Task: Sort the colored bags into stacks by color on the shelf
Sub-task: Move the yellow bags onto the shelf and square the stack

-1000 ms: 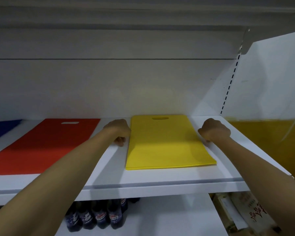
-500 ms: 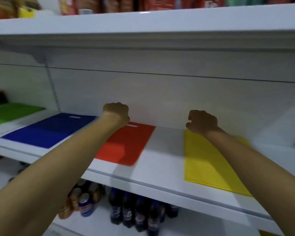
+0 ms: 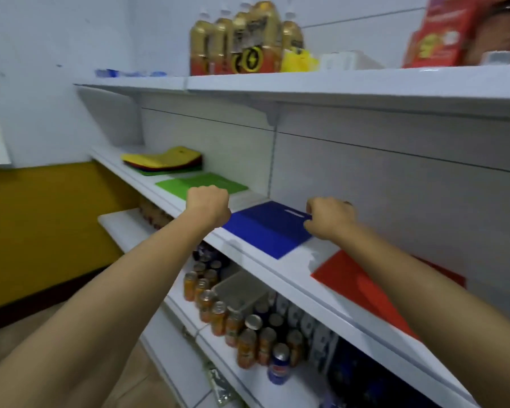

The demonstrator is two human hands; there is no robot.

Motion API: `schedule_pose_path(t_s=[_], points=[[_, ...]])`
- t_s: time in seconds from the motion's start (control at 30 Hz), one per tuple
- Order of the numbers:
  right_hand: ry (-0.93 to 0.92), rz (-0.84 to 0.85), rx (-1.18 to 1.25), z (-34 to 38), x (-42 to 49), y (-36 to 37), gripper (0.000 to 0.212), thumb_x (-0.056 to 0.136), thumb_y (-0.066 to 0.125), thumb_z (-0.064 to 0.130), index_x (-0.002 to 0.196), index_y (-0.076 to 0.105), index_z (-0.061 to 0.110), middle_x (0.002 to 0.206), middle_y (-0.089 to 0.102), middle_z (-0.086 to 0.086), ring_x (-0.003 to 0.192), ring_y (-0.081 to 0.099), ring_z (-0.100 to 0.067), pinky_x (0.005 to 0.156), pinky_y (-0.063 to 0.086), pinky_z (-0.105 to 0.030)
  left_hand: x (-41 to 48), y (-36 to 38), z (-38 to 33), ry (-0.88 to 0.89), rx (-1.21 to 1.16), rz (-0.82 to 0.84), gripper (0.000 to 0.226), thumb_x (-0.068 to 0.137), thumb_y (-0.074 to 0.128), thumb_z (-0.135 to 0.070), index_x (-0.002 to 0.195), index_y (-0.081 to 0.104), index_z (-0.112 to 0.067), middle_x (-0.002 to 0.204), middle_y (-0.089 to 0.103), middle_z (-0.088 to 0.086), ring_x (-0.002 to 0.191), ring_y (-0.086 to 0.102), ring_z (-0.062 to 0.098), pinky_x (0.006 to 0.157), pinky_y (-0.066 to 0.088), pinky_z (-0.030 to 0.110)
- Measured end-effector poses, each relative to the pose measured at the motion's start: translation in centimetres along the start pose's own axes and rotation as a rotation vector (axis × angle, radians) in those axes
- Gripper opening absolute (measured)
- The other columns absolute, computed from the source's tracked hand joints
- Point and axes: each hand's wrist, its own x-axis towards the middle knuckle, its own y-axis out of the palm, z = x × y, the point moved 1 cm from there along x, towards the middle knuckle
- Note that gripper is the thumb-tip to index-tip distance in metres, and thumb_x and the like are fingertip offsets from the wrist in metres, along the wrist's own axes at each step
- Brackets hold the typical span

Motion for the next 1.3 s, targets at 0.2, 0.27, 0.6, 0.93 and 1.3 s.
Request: schedule_pose_path(t_s=[0.2, 0.27, 0.6, 0.93, 1.3], points=[[-0.219, -0.029, -0.004, 17.5, 5.1, 1.7, 0.027, 0.085, 0.054, 0.023, 0.111, 0.059, 0.019, 0.114, 0.064, -0.005, 0.103, 0.06, -0.028, 0.075, 0.041, -0.03, -1.3, 4.8, 15.8, -0.104, 0.043, 0.029, 0.02, 0.094, 0.044, -0.024, 0.111, 0.052, -0.016, 0.104, 0.062, 0.004, 0.089, 0.059, 0.026, 0.064, 0.034, 0.029], [-0.304, -0.031, -0.004, 23.2, 6.0, 2.4, 0.029, 0.087, 0.054, 0.027, 0.115, 0.057, 0.019, 0.117, 0.063, -0.005, 0.106, 0.06, -0.028, 0.078, 0.043, -0.03, -2.2, 6.6, 20.9, -0.163, 0.077, 0.067, 0.019, 0.095, 0.042, -0.025, 0.108, 0.051, -0.015, 0.086, 0.055, 0.0, 0.074, 0.053, 0.022, 0.057, 0.032, 0.029], [-0.708, -0.066, 0.053, 44.8, 6.9, 4.9, 0.012, 0.088, 0.05, 0.024, 0.097, 0.045, 0.016, 0.099, 0.06, -0.004, 0.087, 0.057, -0.026, 0.073, 0.031, -0.034, -9.2, 12.8, 38.5, -0.305, 0.069, 0.187, 0.044, 0.096, 0.044, -0.043, 0.132, 0.043, -0.019, 0.127, 0.055, 0.006, 0.119, 0.048, 0.027, 0.096, 0.038, 0.041], [-0.904, -0.072, 0.097, 58.2, 9.7, 8.3, 0.012, 0.089, 0.051, 0.025, 0.097, 0.046, 0.017, 0.085, 0.052, -0.001, 0.074, 0.048, -0.023, 0.069, 0.03, -0.033, -9.7, 16.8, 47.2, -0.423, 0.107, 0.271, 0.049, 0.096, 0.044, -0.044, 0.138, 0.04, -0.02, 0.134, 0.051, 0.006, 0.124, 0.046, 0.027, 0.1, 0.037, 0.044], [-0.95, -0.083, 0.155, 69.8, 23.9, 11.7, 0.023, 0.093, 0.05, 0.029, 0.112, 0.051, 0.016, 0.099, 0.062, -0.003, 0.09, 0.059, -0.025, 0.07, 0.031, -0.033, 3.1, 21.5, 57.2, -0.381, 0.196, 0.303, 0.048, 0.097, 0.046, -0.043, 0.137, 0.041, -0.018, 0.13, 0.055, 0.006, 0.12, 0.05, 0.028, 0.095, 0.041, 0.043]])
